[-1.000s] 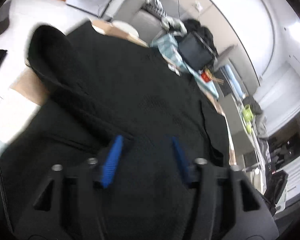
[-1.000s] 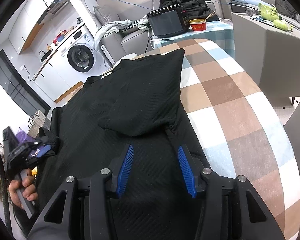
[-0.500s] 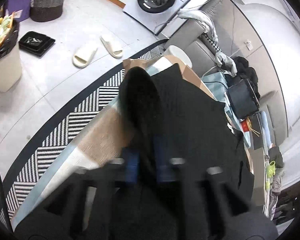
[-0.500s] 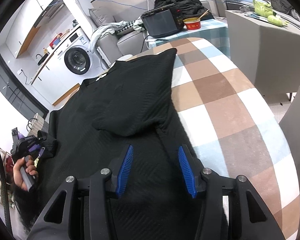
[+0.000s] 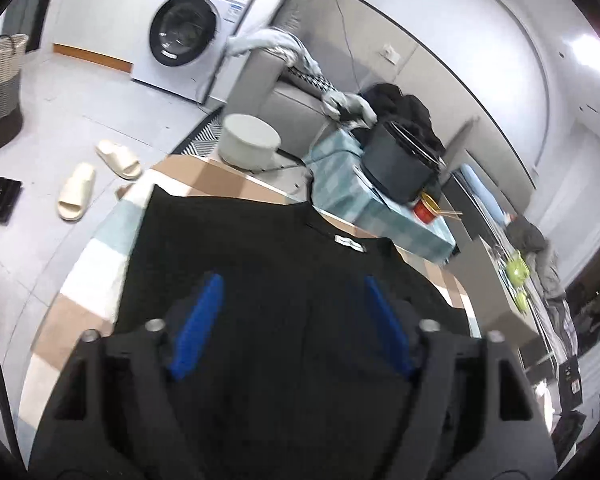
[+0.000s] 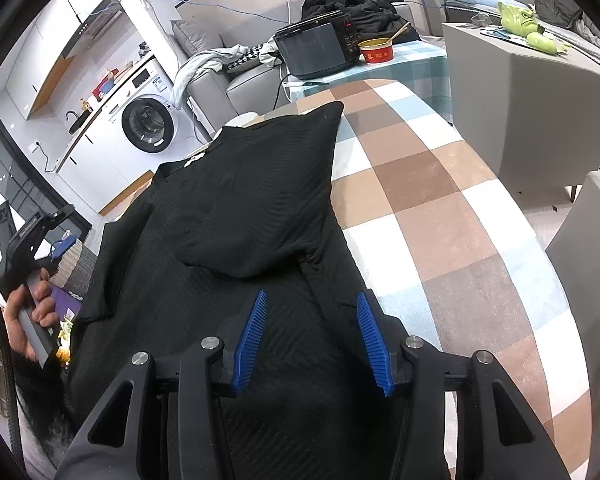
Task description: Fold small clothes
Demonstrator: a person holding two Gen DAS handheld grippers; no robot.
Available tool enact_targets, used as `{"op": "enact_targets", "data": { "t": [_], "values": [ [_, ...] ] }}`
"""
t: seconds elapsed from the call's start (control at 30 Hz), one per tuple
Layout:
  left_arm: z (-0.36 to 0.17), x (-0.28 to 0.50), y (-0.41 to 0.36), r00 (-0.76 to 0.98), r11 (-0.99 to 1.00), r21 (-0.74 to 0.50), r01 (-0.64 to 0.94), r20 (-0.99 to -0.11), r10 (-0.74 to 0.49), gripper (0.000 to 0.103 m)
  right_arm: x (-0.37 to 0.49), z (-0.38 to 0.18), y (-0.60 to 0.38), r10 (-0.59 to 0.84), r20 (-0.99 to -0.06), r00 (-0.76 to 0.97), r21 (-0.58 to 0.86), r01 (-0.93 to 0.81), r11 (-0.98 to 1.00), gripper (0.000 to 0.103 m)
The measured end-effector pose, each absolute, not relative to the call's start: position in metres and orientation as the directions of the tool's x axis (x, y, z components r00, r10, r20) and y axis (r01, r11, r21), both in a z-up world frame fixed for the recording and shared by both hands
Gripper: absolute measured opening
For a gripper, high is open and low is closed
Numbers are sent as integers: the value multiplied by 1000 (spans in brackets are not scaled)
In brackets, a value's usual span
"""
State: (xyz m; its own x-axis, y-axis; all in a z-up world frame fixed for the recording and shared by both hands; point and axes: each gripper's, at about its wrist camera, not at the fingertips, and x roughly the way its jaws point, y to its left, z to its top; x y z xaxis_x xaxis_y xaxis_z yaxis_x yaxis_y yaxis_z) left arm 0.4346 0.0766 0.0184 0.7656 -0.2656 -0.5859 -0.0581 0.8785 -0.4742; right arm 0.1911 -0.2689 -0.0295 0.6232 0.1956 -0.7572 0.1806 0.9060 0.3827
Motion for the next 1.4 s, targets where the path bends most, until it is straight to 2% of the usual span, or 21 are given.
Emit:
{"op": "enact_targets", "data": {
  "t": [0.33,0.47,0.57,0.67,0.8,0.9,1.13,1.33,1.4],
  "values": [
    [-33,348,121,683,878,-434,-204,-705,-190,76,190,-32,-264,213,-764,609,378,156,913,49],
    [-44,311,124,667,907,-362,-214,-733,-135,76,185,-36,-263,221,-781,584,366,141,920,55],
    [-46,282,123,652,932,-298,-206,-752,-97,76,181,-38,-265,211,-795,569,346,139,928,56],
    [-47,252,126,654,945,-259,-201,-753,-68,85,177,-39,-269,187,-806,562,315,139,939,59],
    [-54,221,138,638,946,-237,-220,-769,-45,90,176,-38,-275,157,-820,551,280,147,949,59],
    [-61,203,150,632,938,-245,-244,-774,-38,101,173,-38,-280,141,-825,547,262,150,953,59],
    [-73,169,172,620,922,-255,-292,-784,-21,102,176,-42,-281,142,-831,538,245,126,961,60],
    [-67,169,169,609,937,-196,-289,-793,22,102,188,-48,-269,161,-834,528,237,80,968,59],
    [-65,171,165,605,945,-175,-278,-795,30,102,191,-49,-265,160,-833,529,230,67,971,55]
  ]
}}
